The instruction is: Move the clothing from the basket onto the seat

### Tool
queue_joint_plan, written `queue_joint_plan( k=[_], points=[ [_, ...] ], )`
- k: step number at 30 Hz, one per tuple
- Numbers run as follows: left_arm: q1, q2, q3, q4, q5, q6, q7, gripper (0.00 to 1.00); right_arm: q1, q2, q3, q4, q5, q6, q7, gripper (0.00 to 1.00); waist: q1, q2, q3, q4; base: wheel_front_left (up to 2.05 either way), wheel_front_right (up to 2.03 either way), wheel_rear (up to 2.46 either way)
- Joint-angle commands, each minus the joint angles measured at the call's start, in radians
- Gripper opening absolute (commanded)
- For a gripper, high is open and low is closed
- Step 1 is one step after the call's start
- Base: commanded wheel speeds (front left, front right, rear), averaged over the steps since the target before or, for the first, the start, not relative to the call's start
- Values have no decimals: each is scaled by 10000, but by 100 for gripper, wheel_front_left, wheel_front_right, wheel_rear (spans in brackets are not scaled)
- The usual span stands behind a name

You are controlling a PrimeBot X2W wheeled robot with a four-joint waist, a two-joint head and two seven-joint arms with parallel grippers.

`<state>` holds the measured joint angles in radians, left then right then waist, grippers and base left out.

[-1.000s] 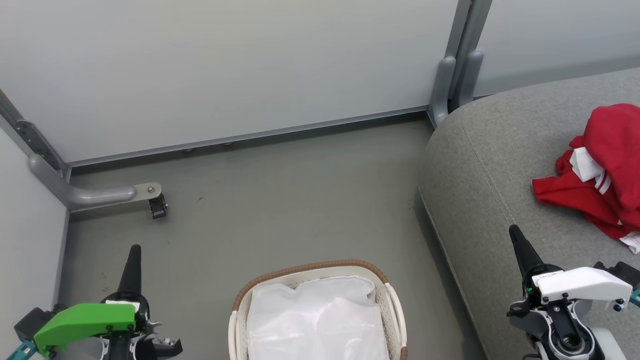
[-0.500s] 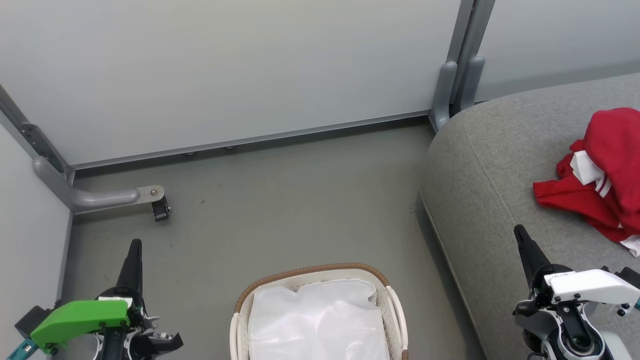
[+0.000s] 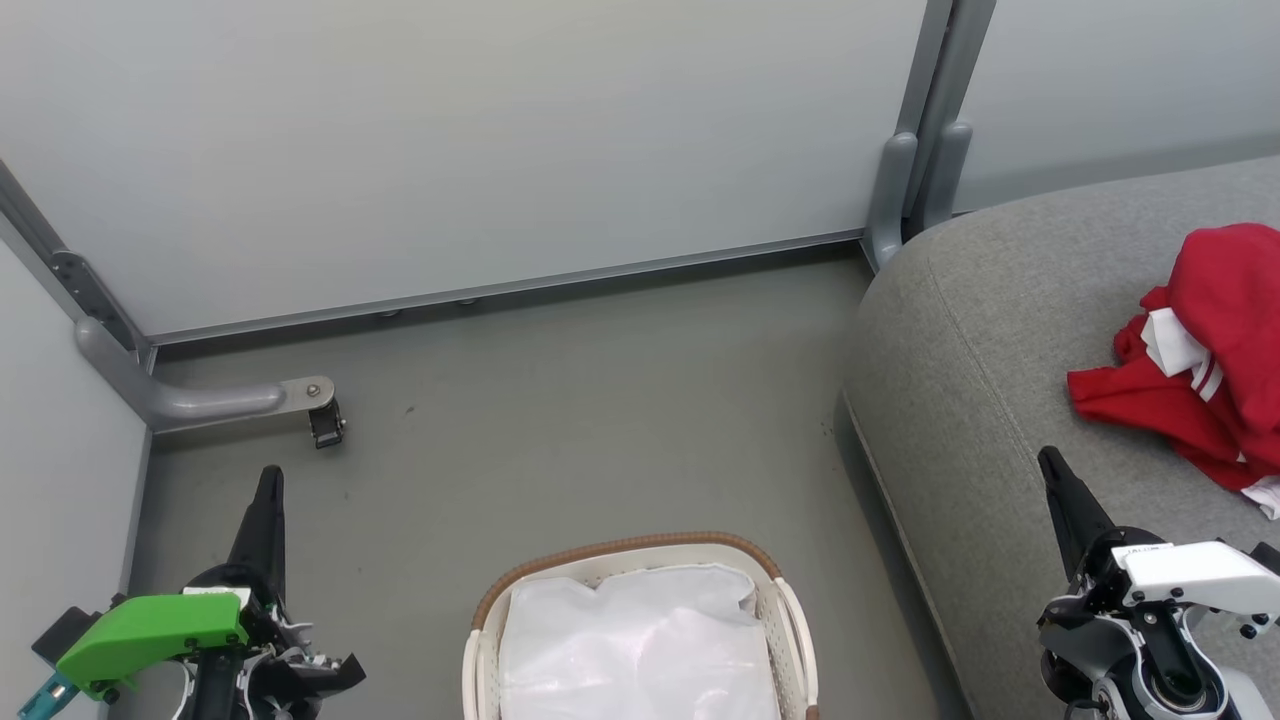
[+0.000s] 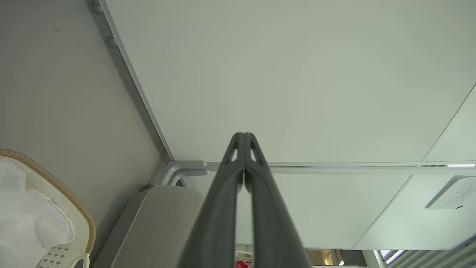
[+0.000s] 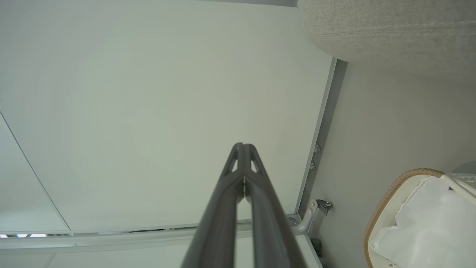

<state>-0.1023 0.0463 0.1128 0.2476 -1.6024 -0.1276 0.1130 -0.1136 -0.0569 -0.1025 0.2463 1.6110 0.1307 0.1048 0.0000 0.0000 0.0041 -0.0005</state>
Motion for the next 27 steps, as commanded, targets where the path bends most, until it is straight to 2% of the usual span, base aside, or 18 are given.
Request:
queue_joint_plan(
  k=[1,27],
  points=[
    [-117,72,29,-41,-132,-59,55,0,134,-17,-58,-58,142,0,48,0,0,0,-10,5,0,0,0],
    [-115,71,26,-37,-121,-59,53,0,127,5,-83,-48,71,0,67,0,0,0,-10,5,0,0,0]
  ],
)
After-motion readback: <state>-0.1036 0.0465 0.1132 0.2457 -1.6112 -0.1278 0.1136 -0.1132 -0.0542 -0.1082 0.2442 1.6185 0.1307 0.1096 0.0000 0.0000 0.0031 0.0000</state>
